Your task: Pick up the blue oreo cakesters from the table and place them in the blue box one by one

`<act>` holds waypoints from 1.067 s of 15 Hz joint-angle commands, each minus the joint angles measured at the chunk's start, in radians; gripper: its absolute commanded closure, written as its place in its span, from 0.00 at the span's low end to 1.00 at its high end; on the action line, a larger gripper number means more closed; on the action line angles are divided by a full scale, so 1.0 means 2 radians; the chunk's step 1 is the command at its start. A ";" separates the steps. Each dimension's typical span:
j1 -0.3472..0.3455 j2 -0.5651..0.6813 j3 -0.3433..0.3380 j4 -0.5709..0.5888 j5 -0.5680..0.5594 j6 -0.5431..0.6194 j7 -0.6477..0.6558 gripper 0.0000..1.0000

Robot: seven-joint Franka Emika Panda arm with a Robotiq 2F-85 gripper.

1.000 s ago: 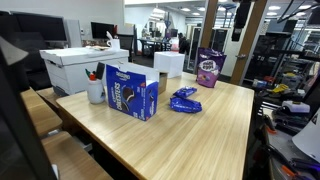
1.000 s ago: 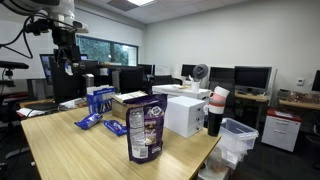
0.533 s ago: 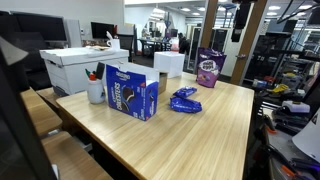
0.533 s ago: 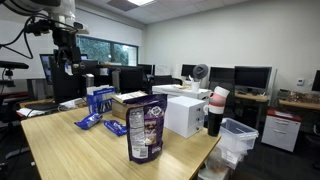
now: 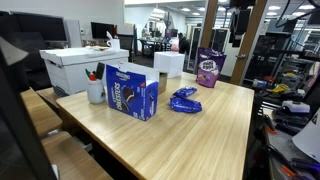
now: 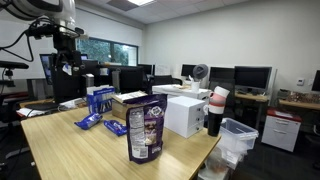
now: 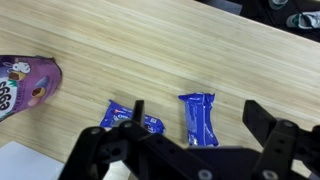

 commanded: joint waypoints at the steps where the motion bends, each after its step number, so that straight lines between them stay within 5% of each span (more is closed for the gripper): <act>1: 0.004 0.015 0.015 0.016 -0.021 -0.017 0.006 0.00; 3: 0.002 0.077 0.030 0.014 -0.037 0.040 0.022 0.00; 16: 0.000 0.162 0.019 0.037 -0.031 0.074 0.023 0.00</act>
